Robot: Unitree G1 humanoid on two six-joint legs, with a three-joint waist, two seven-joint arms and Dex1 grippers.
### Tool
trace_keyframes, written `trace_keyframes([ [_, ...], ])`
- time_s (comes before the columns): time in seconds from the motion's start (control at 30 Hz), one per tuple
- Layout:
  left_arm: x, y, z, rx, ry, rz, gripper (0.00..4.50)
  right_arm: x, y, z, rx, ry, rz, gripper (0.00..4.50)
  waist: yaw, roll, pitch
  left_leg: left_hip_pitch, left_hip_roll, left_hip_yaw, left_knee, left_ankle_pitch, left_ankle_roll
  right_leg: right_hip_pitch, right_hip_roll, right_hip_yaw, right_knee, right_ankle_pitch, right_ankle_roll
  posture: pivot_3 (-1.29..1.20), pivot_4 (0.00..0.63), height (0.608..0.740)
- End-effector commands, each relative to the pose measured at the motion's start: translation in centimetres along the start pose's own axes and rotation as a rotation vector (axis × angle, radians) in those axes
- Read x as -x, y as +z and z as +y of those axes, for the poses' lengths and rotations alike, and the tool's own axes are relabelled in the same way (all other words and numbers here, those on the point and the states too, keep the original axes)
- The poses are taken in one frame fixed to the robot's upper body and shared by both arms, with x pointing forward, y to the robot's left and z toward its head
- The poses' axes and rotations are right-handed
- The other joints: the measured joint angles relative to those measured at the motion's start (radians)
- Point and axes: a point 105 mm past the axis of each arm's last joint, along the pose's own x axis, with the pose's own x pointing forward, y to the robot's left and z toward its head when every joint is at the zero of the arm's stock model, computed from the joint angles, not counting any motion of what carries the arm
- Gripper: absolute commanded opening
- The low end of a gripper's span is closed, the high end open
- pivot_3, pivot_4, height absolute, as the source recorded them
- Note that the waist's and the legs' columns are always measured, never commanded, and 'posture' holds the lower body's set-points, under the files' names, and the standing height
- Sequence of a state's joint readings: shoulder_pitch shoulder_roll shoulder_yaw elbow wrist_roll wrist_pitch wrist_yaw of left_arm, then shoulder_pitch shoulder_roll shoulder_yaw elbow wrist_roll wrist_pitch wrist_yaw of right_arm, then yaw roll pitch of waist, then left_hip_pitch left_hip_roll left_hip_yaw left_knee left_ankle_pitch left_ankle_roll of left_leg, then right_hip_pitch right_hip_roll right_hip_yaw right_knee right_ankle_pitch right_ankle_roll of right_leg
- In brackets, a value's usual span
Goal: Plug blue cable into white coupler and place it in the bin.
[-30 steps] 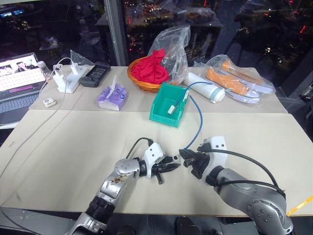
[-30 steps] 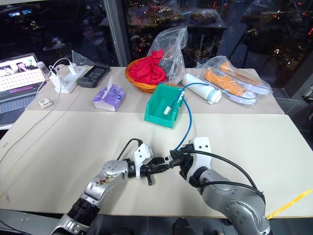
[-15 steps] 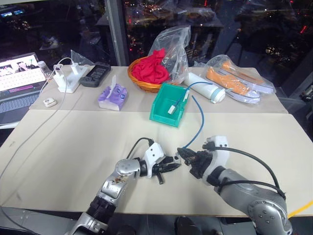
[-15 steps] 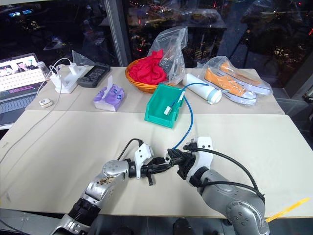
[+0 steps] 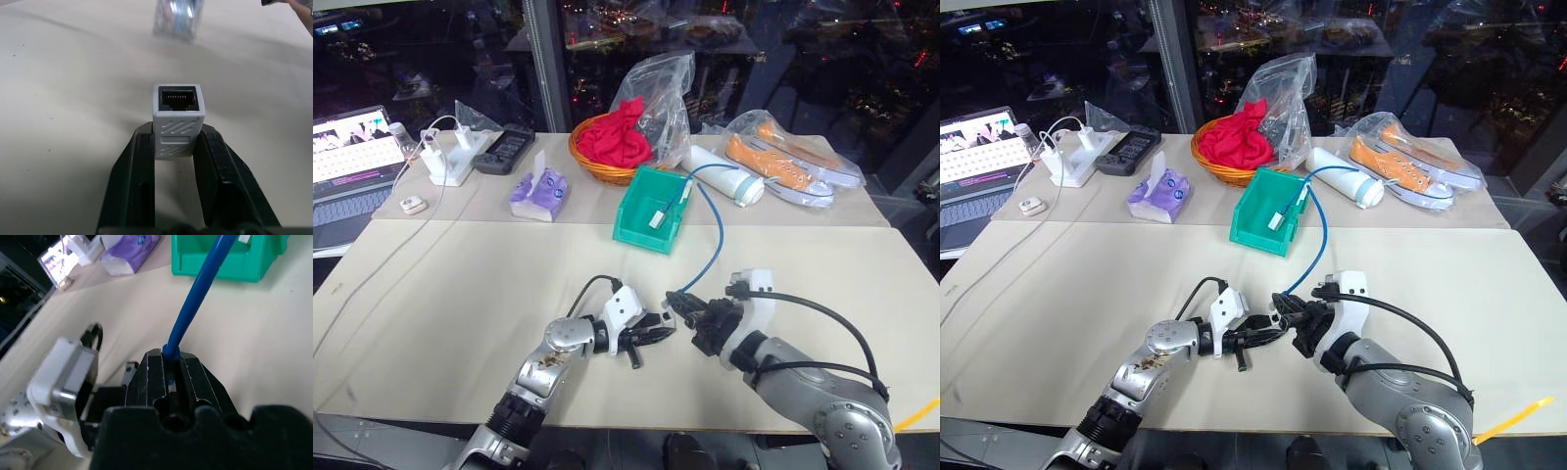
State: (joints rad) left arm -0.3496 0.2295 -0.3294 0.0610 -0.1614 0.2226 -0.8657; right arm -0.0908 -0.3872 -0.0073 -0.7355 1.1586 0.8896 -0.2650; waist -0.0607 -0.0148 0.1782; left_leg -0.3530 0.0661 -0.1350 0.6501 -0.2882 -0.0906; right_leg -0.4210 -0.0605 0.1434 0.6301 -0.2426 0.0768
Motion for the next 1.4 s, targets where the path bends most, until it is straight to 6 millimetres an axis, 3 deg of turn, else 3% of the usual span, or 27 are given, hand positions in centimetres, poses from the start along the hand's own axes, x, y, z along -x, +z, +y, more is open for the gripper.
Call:
trace_keyframes([
  [0.03, -0.2, 0.1, -0.3, 0.001, -0.014, -0.007, 0.63, 0.2, -0.3, 0.2, 0.025, 0.011, 0.016, 0.00, 0.000, 0.000, 0.000, 0.000, 0.000, 0.000, 0.000, 0.000, 0.000, 0.000, 0.000, 0.000, 0.000, 0.000, 0.000, 0.00, 0.150, 0.722],
  [0.7, -0.1, 0.1, -0.4, 0.000, -0.017, -0.008, 0.63, -0.1, -1.2, -0.8, 0.098, -0.051, 0.070, 0.00, 0.000, 0.000, 0.000, 0.000, 0.000, 0.000, 0.000, 0.000, 0.000, 0.000, 0.000, 0.000, 0.000, 0.000, 0.000, 0.00, 0.150, 0.722],
  [1.23, 0.0, 0.2, -0.3, 0.001, -0.018, -0.008, 0.63, -0.2, -1.8, -1.4, 0.455, -0.111, 0.162, 0.00, 0.000, 0.001, -0.002, 0.000, 0.000, 0.000, 0.000, 0.000, 0.000, 0.000, 0.000, 0.000, 0.000, 0.000, 0.000, 0.00, 0.150, 0.722],
  [1.4, 0.1, 0.4, -0.2, 0.002, -0.021, -0.010, 0.63, 0.0, -3.6, -2.2, 0.508, -0.144, 0.229, 0.00, 0.000, 0.001, -0.005, 0.000, 0.000, 0.000, 0.000, 0.000, 0.000, 0.000, 0.000, 0.000, 0.000, 0.000, 0.000, 0.00, 0.150, 0.722],
])
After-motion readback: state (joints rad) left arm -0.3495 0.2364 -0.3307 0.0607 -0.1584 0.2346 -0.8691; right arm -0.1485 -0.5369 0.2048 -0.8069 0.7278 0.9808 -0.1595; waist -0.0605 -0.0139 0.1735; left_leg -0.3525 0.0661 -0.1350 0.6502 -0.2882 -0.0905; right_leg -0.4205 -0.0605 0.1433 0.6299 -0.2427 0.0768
